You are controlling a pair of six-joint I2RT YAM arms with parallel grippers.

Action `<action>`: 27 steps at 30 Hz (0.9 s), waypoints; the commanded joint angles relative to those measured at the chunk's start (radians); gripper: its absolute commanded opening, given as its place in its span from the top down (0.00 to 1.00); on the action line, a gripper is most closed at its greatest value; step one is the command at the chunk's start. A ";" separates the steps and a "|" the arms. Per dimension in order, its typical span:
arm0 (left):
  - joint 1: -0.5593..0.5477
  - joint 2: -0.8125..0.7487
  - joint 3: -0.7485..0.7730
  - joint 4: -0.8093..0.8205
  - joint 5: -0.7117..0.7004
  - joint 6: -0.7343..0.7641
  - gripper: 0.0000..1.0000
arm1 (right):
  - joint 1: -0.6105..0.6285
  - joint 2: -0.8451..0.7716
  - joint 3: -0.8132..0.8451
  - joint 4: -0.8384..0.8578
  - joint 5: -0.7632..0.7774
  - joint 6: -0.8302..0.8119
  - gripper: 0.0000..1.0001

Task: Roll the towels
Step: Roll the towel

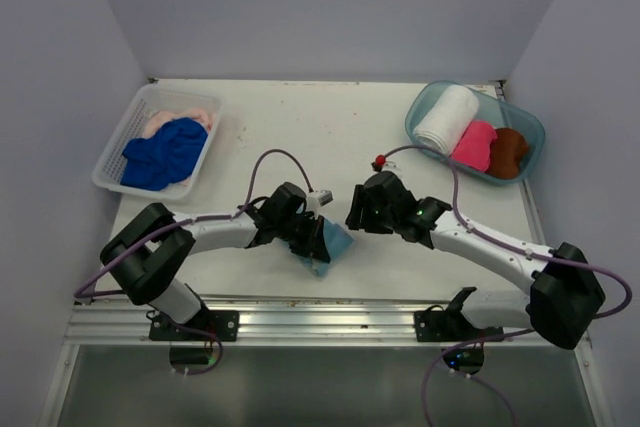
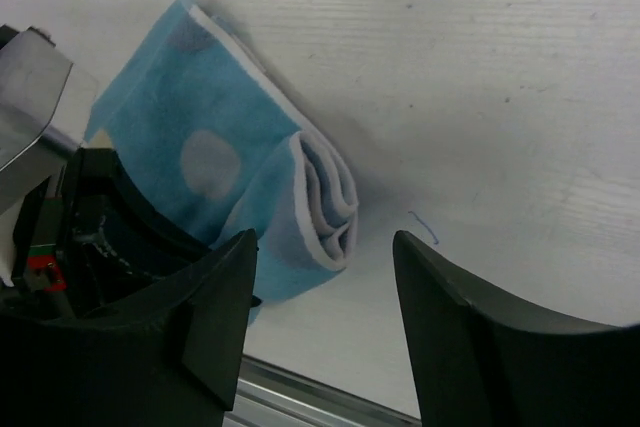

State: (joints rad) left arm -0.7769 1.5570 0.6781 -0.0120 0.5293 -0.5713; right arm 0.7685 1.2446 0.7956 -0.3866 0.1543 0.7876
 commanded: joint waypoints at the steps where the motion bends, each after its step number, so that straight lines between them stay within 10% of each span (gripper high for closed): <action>1: 0.010 0.029 -0.008 0.121 0.113 -0.055 1.00 | 0.069 0.032 0.014 0.055 0.001 0.114 0.38; 13: 0.011 0.055 0.005 0.110 0.100 -0.053 1.00 | 0.126 0.171 0.068 -0.116 0.083 0.309 0.50; 20: 0.011 0.064 0.009 0.113 0.094 -0.055 1.00 | 0.126 0.187 0.096 -0.224 0.126 0.341 0.21; 27: 0.011 0.072 0.015 0.112 0.094 -0.055 1.00 | 0.133 0.197 0.079 -0.181 0.076 0.395 0.27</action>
State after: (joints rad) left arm -0.7715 1.6157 0.6765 0.0616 0.6117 -0.6186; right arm 0.8913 1.4342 0.8562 -0.5781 0.2218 1.1229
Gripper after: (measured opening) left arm 0.066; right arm 0.760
